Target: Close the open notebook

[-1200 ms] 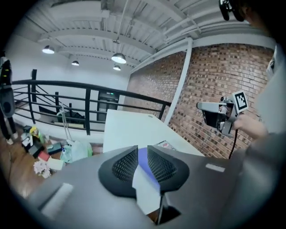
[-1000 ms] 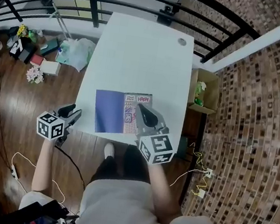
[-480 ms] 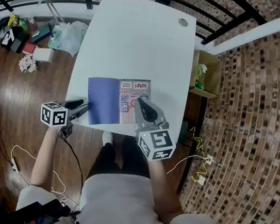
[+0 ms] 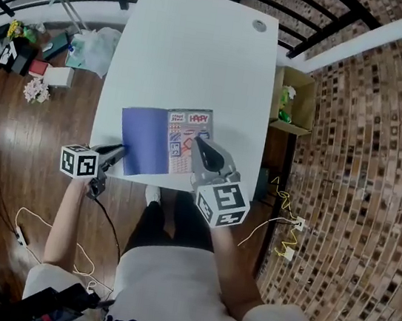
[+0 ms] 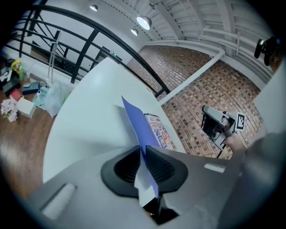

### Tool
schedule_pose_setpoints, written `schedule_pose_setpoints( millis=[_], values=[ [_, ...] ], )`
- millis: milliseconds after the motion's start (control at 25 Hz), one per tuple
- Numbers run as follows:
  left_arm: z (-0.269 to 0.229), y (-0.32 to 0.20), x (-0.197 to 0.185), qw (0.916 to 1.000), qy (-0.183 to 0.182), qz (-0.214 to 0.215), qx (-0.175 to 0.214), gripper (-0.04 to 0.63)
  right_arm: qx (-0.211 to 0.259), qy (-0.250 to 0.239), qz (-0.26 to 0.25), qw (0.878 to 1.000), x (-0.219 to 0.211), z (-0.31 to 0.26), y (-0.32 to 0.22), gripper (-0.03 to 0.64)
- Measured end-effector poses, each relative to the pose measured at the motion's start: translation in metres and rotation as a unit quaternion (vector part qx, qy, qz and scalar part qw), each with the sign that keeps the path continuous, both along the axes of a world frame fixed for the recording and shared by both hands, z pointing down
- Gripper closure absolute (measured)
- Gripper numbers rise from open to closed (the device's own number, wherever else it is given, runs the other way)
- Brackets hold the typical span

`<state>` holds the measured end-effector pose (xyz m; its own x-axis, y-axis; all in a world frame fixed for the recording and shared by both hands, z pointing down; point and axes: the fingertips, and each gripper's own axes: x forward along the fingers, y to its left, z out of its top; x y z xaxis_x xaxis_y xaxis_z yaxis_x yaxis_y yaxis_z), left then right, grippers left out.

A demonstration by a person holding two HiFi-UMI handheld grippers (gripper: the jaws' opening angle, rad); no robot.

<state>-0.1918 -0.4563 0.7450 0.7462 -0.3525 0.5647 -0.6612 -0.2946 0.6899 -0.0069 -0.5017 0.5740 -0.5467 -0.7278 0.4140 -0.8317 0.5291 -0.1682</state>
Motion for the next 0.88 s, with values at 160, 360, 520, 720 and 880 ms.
schedule_pose_setpoints(
  millis=[160, 360, 520, 720, 880],
  values=[
    [-0.004, 0.0, 0.002, 0.9999, 0.012, -0.003, -0.006, 0.558, 0.003, 0.002, -0.001, 1.0, -0.001, -0.001, 0.0, 0.624],
    [-0.037, -0.003, 0.014, 0.9978, 0.064, -0.018, -0.011, 0.577, 0.008, -0.004, 0.003, 1.0, 0.0, -0.004, 0.0, 0.624],
    [-0.06, -0.005, 0.034, 0.9938, 0.105, -0.032, -0.015, 0.578, 0.012, -0.005, 0.011, 1.0, 0.01, -0.007, 0.001, 0.626],
    [-0.098, -0.009, 0.074, 0.9872, 0.151, -0.022, -0.047, 0.579, 0.019, -0.023, 0.039, 0.999, 0.029, -0.021, -0.008, 0.625],
    [-0.115, -0.017, 0.111, 0.9832, 0.174, -0.004, -0.055, 0.579, 0.026, -0.025, 0.057, 0.998, 0.048, -0.028, -0.007, 0.626]
  ],
)
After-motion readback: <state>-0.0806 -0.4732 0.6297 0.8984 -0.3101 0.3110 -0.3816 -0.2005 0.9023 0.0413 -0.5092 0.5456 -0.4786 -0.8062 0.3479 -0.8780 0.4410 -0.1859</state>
